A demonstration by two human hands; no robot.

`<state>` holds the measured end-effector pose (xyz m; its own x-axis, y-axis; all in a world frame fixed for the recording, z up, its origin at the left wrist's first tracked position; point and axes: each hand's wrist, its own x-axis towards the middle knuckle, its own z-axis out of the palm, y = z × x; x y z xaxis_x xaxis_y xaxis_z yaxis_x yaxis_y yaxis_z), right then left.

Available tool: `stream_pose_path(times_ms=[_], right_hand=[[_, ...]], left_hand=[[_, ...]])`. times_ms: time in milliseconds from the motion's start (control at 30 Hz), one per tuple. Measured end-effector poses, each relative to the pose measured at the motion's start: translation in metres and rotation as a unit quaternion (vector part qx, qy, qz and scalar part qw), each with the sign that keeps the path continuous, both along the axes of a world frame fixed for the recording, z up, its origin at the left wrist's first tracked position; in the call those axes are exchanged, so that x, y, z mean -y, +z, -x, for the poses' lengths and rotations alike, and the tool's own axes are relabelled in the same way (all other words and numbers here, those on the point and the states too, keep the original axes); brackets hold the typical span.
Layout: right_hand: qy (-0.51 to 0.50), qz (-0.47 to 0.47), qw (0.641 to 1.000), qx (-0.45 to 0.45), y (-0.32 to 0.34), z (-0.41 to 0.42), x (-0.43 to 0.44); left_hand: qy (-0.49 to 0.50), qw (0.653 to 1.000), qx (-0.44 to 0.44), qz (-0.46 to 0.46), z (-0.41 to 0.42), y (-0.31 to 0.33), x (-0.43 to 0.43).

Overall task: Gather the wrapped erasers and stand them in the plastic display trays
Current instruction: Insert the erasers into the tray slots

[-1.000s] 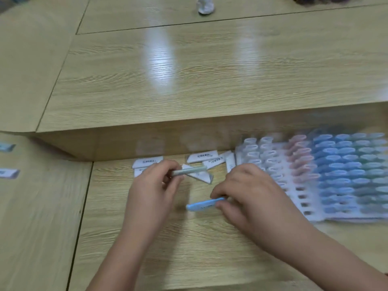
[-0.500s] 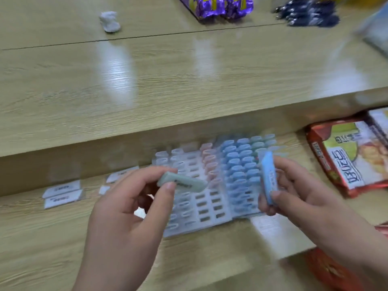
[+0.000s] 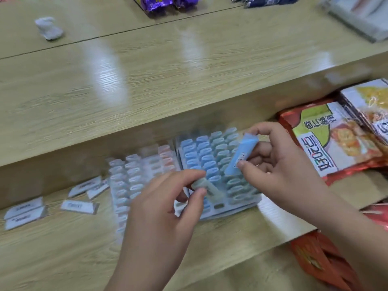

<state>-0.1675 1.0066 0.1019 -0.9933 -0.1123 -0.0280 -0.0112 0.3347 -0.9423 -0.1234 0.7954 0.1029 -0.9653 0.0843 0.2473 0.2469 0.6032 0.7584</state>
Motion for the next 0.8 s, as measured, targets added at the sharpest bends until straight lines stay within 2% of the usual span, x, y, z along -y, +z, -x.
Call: stream_pose_path(times_ms=[133, 367, 533, 700, 800], right_hand=[[0.017, -0.029, 0.998, -0.044, -0.011, -0.001, 0.002], [-0.010, -0.043, 0.996, -0.083, -0.023, -0.001, 0.004], [-0.034, -0.045, 0.991, -0.125, -0.028, -0.006, 0.003], [0.011, -0.118, 0.980, -0.161, -0.036, -0.010, 0.001], [0.017, -0.149, 0.974, -0.167, -0.039, -0.011, -0.002]], left_hand=[[-0.008, 0.998, -0.027, 0.058, -0.005, -0.015, -0.006], [0.002, 0.997, -0.012, 0.074, -0.010, -0.038, -0.015], [-0.002, 0.995, -0.068, 0.076, -0.013, -0.050, -0.016], [0.005, 0.994, -0.094, 0.051, -0.012, -0.056, -0.018], [0.031, 0.997, -0.060, -0.022, -0.014, -0.052, -0.020]])
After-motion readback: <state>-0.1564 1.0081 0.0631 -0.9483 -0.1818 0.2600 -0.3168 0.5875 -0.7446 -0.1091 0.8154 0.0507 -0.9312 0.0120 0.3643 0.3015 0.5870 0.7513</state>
